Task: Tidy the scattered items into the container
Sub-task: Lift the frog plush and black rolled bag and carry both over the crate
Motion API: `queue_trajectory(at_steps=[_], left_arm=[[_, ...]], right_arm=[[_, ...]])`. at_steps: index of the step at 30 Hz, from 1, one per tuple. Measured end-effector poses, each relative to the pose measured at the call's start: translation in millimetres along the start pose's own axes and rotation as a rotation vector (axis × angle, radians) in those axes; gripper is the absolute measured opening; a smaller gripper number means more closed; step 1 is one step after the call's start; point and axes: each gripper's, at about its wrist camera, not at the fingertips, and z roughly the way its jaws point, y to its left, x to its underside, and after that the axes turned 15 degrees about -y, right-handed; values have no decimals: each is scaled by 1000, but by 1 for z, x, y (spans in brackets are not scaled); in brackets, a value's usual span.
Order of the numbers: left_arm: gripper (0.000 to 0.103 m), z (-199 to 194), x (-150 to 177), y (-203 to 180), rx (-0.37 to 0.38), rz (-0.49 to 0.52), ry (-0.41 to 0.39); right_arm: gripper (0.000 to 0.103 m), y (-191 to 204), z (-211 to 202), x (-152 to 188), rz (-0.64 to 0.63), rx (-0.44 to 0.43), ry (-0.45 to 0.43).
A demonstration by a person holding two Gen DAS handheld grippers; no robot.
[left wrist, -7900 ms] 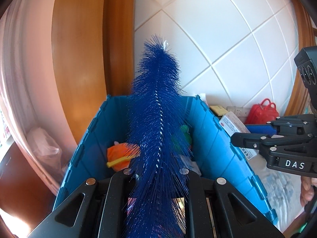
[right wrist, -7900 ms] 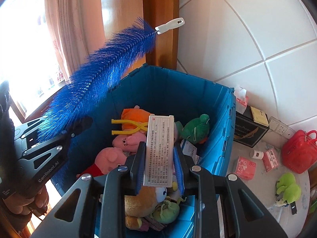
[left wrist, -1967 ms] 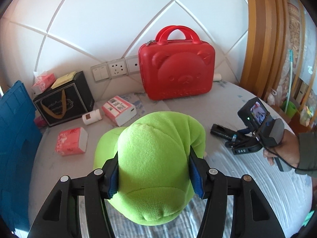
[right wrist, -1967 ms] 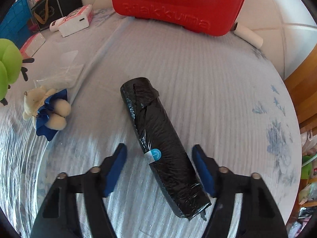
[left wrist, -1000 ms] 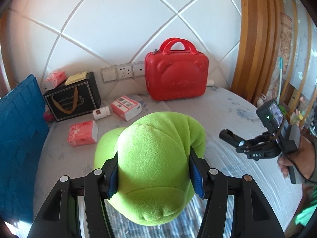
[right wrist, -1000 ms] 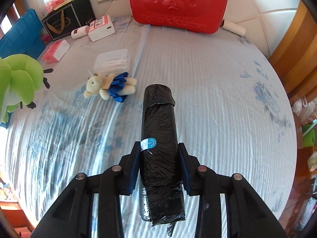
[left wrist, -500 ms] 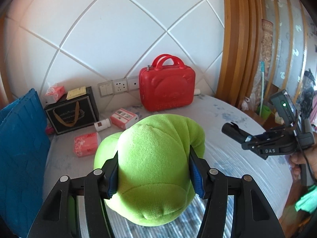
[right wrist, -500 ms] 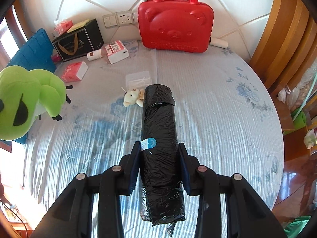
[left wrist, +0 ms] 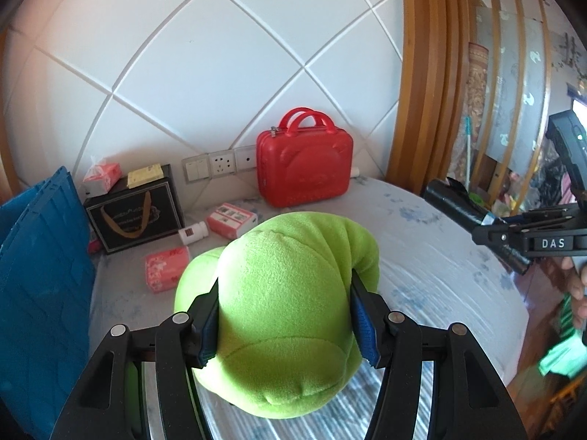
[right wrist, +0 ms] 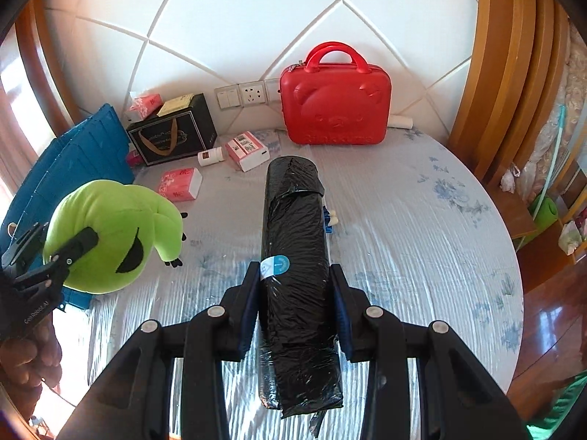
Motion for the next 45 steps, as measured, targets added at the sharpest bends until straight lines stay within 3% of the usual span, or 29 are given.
queue_trajectory(at_steps=[8,19,27,37,45], left_arm=[[59,-17,-8,-7,-30,21,-11],[59,-48,-26,-16,-143,11,-21],[59,-79,-44,1,-207,0,-69],[59,-114,-62,64,-169,16,-161],[59,-149,-76,155,-67,45,-229]], right_arm=[[35,7,-9,0,-13,-28,-14],[35,9,-14,3,-71,-141,-24],[35,34,-14,-8,-112,-216,-34],[35,108,-20,-28,-120,-206,-87],[35,220,-26,-34,-98,-163,-97]])
